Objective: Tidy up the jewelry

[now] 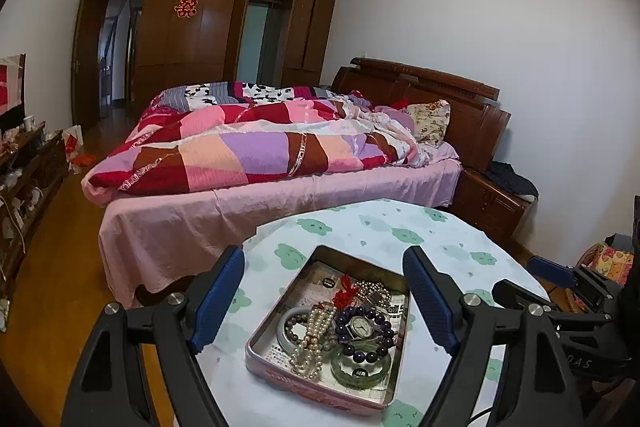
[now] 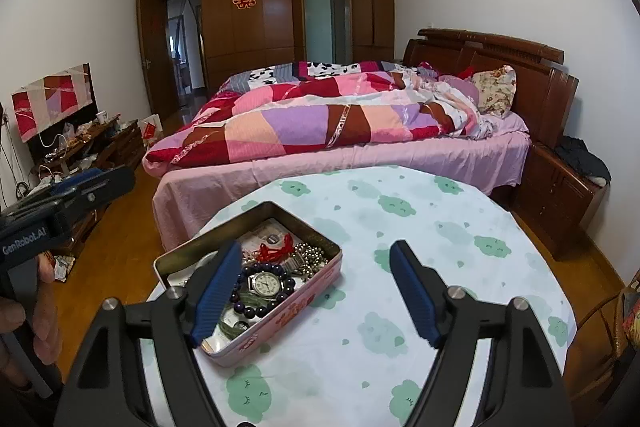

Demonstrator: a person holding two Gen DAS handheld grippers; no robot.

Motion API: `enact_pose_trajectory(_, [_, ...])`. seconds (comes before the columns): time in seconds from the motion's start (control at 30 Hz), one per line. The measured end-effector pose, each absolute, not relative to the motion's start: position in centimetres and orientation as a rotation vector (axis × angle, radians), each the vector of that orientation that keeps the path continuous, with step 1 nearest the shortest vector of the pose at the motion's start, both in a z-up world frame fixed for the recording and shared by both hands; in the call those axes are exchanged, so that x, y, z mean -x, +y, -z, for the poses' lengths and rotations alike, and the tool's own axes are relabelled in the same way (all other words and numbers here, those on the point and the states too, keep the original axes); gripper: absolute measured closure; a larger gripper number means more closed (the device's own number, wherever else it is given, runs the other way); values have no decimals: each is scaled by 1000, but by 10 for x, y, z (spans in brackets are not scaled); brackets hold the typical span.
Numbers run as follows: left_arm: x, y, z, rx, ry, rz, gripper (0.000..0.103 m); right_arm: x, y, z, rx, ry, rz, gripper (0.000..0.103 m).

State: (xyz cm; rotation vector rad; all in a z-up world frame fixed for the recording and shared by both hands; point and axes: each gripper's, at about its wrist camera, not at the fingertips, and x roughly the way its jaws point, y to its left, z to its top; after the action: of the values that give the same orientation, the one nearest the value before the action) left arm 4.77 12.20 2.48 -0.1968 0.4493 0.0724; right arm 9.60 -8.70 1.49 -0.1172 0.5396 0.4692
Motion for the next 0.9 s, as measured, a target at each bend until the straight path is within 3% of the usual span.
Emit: enact_pose_trajectory(0.9, [-50,121,-20,190,455,-79,22,-92,-86,-10,114,547,-471,20])
